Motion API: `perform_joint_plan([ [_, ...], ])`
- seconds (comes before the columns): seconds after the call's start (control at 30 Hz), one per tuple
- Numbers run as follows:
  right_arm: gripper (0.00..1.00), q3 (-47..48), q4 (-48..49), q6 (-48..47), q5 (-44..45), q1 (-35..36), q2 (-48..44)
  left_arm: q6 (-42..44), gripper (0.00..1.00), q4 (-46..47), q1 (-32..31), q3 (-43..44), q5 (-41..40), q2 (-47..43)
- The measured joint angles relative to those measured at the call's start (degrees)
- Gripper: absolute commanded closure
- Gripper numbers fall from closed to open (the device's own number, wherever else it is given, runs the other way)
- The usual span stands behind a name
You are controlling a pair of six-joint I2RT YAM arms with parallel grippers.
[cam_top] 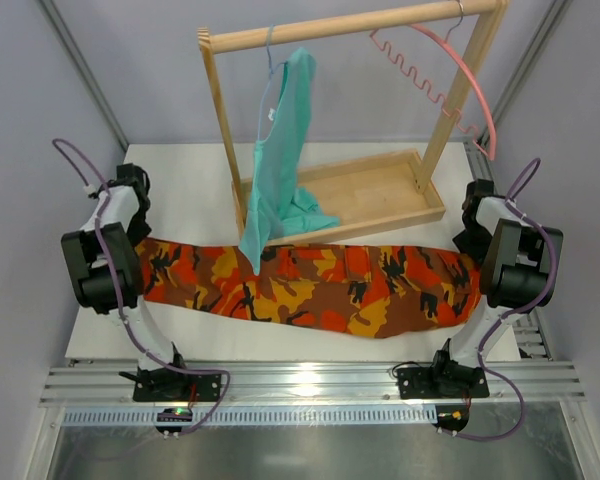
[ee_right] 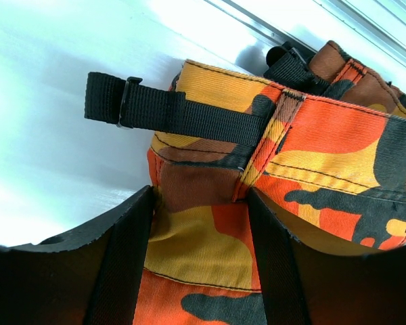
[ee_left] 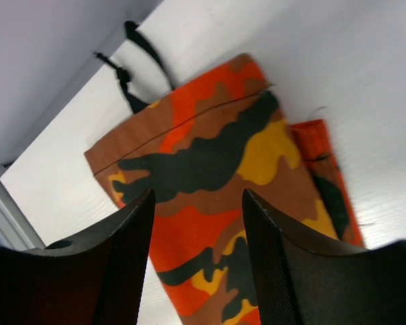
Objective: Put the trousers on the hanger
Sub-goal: Fold the trousers
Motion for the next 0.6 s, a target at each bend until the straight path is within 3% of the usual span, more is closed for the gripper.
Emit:
perform_joint_plan([
  [0.3,0.40,0.00,1.36,-0.92,-2.36,0.26,-0.13,-5.25,0.46,5.79,11.89,-17.16,10.05,-10.58],
  [0.6,0.40,-0.81,2.84,-1.29,-4.61,0.33,-1.31,-9.01,0.52,8.87,13.14,-23.91,13.75,-15.26],
])
